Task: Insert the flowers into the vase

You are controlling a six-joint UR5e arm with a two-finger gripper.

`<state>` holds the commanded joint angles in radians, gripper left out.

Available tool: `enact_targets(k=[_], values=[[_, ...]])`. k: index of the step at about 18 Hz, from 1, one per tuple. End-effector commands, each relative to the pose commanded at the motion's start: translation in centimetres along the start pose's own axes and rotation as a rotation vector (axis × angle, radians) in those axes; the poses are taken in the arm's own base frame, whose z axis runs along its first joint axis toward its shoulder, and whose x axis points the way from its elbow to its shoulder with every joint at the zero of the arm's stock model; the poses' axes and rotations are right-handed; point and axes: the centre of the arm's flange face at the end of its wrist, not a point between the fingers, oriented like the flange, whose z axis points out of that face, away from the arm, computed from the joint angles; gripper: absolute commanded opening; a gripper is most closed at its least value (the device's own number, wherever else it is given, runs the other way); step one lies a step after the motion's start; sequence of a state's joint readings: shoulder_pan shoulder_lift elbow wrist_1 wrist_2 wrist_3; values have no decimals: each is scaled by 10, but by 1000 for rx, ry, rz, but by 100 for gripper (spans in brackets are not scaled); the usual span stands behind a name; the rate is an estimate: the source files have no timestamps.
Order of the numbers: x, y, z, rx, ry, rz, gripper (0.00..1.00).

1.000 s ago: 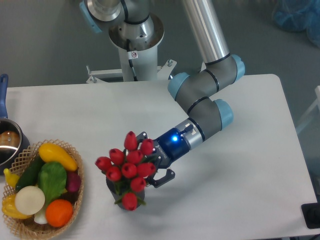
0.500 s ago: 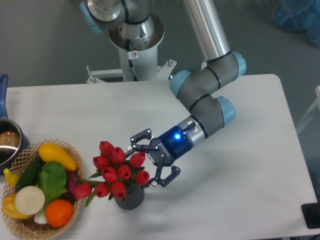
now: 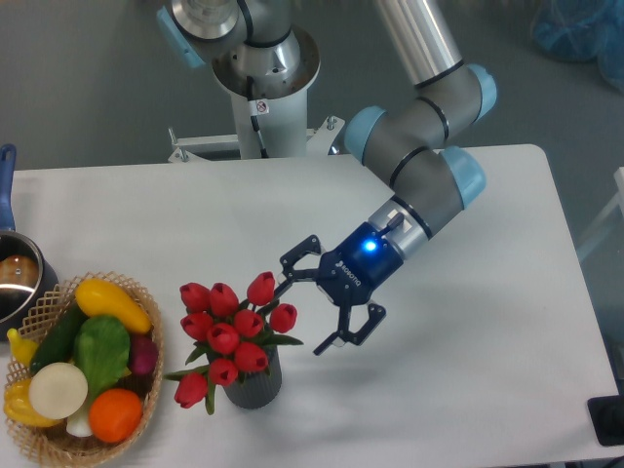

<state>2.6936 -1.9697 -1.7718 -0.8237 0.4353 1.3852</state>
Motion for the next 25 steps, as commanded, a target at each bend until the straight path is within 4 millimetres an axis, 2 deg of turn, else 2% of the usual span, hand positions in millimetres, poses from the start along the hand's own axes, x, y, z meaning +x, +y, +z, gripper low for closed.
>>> enact_targets(k=[3, 5, 8, 9, 12, 17, 20, 23, 25], values=[[-6, -8, -30, -97, -71, 36, 100], [-10, -25, -55, -212, -143, 80, 100], [-19, -38, -91, -372, -244, 110, 100], [-23, -39, -109, -408, -283, 108, 100], [-35, -20, -164, -488, -378, 61, 100], [-42, 5, -230, -646, -494, -2, 100], [-32, -3, -258, -784, -559, -1, 100], [-25, -12, -276, -825, -597, -1, 100], [-17, -17, -303, -835, -633, -7, 100]])
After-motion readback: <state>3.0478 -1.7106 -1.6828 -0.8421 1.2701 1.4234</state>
